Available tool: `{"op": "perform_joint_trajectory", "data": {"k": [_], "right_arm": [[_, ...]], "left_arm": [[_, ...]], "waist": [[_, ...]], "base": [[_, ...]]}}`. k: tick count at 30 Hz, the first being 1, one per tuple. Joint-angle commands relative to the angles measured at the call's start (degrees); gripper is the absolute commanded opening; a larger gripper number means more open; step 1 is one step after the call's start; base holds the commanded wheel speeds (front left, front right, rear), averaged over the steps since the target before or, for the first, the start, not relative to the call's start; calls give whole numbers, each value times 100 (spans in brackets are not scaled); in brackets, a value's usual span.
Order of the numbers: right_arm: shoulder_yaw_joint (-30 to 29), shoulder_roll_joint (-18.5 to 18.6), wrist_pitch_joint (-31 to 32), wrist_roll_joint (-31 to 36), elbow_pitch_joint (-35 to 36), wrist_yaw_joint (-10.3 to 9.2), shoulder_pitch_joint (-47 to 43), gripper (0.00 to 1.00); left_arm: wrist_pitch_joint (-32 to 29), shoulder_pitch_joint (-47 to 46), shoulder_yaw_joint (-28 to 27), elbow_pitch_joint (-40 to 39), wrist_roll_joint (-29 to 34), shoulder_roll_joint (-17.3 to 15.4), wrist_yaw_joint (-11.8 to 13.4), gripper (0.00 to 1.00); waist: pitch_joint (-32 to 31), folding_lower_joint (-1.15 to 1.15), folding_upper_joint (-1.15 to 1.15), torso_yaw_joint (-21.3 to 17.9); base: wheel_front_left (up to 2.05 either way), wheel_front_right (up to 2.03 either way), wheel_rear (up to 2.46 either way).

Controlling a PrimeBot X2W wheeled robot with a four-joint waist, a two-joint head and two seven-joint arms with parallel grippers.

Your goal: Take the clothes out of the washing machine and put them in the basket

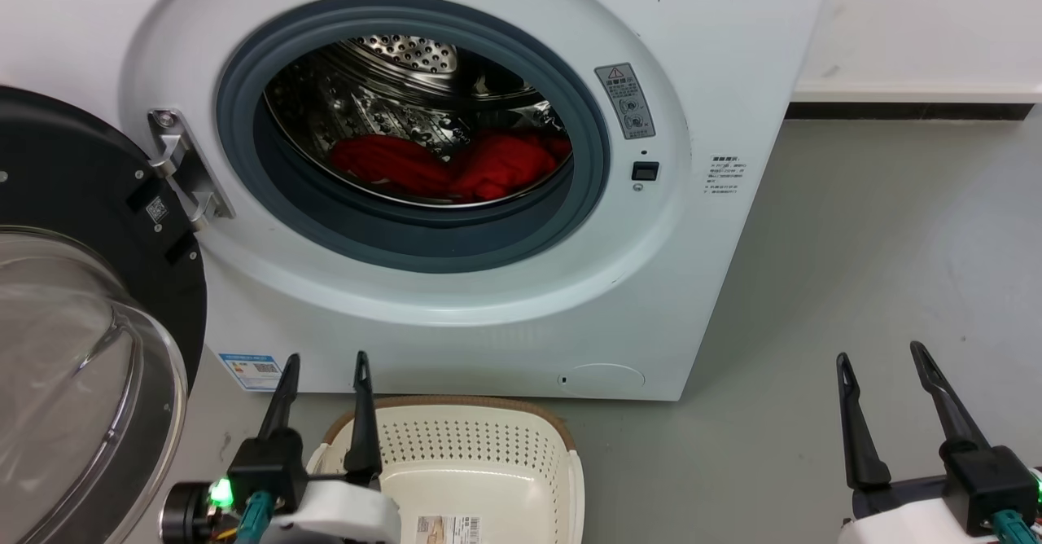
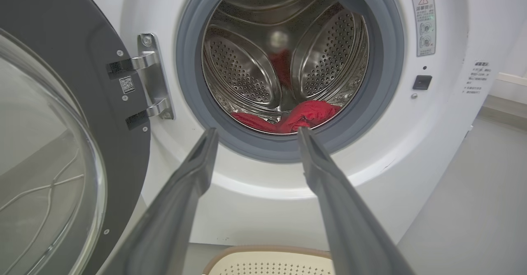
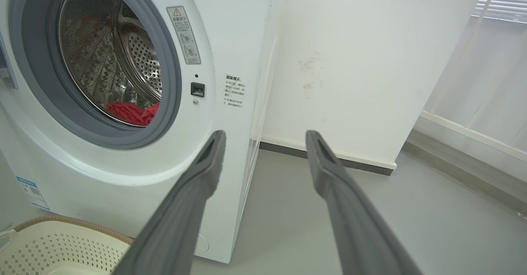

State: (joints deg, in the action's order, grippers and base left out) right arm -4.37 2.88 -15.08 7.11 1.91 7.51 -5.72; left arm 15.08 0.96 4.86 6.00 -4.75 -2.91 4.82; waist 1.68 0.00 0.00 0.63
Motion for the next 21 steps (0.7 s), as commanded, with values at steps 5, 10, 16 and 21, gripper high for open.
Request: {"op": "perform_joint_trajectory", "data": {"k": [5, 10, 16, 21], "right_arm": [[34, -1, -14, -44, 29, -4, 189, 100], [115, -2, -14, -84, 64, -4, 372, 100], [111, -3, -14, -135, 124, -4, 704, 100], [116, -5, -13, -271, 169, -4, 1008, 100]], "left_arm": [[14, -620, 41, 510, 119, -5, -224, 100], [15, -1574, 70, 1286, 247, -118, -447, 100], [14, -2944, 18, 2429, 389, -378, -534, 100], [13, -4176, 30, 3368, 452, -669, -696, 100]], "waist": [[202, 0, 0, -88], [533, 0, 0, -292], [1173, 0, 0, -632], [1790, 0, 0, -905]], "base": [[0, 0, 0], [0, 0, 0], [0, 0, 0], [0, 0, 0]]}}
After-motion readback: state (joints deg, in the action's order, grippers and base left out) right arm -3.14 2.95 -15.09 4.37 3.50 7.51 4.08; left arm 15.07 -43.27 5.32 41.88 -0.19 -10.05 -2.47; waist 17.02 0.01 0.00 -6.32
